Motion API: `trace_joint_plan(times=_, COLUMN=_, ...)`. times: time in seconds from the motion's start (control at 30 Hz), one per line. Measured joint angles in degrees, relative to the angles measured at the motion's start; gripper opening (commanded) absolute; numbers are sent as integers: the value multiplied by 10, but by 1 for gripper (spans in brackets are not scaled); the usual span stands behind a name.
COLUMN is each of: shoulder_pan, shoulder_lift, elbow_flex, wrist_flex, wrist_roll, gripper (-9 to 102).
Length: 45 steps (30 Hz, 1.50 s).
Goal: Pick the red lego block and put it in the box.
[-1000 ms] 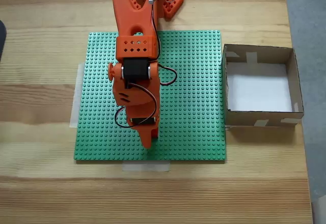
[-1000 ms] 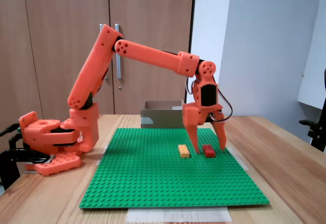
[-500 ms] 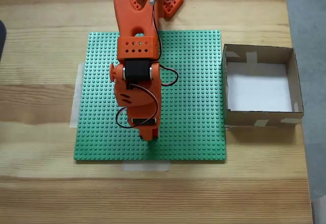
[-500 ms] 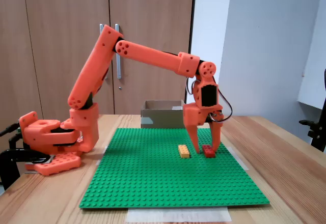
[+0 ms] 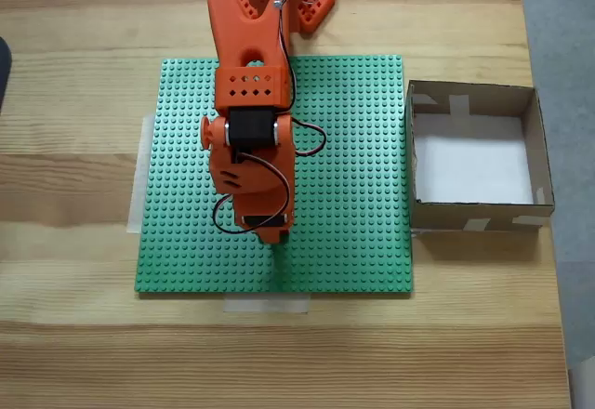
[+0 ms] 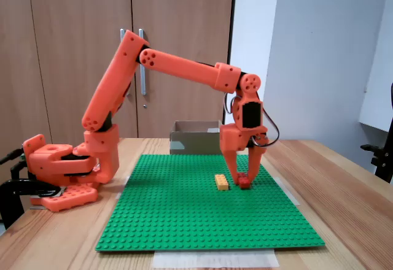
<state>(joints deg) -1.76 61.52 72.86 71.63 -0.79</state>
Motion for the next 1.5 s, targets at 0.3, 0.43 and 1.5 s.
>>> trace_joint_plan(times=0.3, shoulder_pan=-3, shoulder_lift=56, elbow_flex=25, wrist_flex=16, wrist_roll=0, gripper=4)
trace_joint_plan(times=0.43, shoulder_pan=-4, shoulder_lift=131, elbow_flex=69, wrist_flex=15, wrist_roll=4, gripper=4)
trace_joint_plan(times=1.5, shoulder_pan=-263, shoulder_lift=706, elbow_flex=111, wrist_flex=207, wrist_roll=32, gripper=2)
